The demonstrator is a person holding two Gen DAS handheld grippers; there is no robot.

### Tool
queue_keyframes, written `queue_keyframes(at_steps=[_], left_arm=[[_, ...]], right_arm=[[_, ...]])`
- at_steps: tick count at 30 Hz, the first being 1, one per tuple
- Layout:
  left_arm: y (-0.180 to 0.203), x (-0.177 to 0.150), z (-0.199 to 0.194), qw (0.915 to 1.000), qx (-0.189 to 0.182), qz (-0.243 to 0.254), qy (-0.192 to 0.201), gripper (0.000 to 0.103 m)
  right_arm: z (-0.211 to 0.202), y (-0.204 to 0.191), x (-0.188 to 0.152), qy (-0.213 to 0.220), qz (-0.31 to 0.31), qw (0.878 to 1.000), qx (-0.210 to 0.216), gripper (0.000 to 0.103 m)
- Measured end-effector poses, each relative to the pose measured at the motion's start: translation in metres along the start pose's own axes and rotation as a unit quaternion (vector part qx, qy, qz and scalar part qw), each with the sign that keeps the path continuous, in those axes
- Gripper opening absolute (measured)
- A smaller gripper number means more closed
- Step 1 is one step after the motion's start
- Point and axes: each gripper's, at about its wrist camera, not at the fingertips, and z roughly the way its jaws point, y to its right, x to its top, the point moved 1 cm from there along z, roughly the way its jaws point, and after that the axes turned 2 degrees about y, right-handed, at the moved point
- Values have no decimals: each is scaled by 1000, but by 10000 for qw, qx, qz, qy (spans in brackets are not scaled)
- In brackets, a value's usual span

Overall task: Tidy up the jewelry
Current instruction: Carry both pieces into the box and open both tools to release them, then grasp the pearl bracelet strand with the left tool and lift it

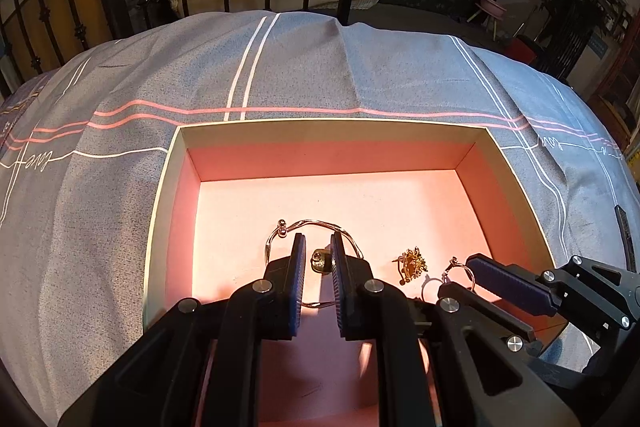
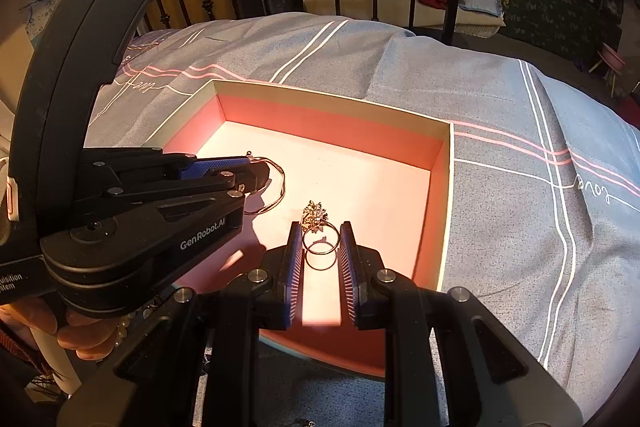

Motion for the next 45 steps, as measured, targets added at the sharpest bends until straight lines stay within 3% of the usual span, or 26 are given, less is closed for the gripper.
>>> queue_keyframes(at_steps=[16,20,24,25,26,30,35,39,42,45], left_arm=[[-2,1,-1,10000,40,-66,-38,13],[-1,3,-4,9999,62,-67,-43,22],[5,6,-15,9999,90,9,88,39],[5,7,-18,9998,119,4,127,48],[5,7,-23,9997,130,-11,188,51],[-2,3,-40,9993,102,-124,328,52],[-17,-18,-73,9977,-95,-306,605,53],[-25,-58,-95,9964,-250,-362,722,55],[-20,-90,-115,9956,-55,-131,930,56],[-21,-116,-131,9948,-106,-216,986,56]], right_arm=[[-5,0,-4,165,31,9998,-54,20],[-6,1,-5,201,59,9998,-23,22],[-13,-2,-7,309,16,9995,7,40],[-16,-4,-7,358,-48,9993,-89,50],[-19,-6,-8,403,-100,9990,-158,59],[-36,-9,-13,665,-50,9977,-153,63],[-79,-2,-33,1230,293,9919,-154,93],[-98,11,-63,1230,737,9896,-138,95],[-98,19,-88,1052,923,9899,-223,95],[-97,24,-108,926,1034,9901,-224,95]])
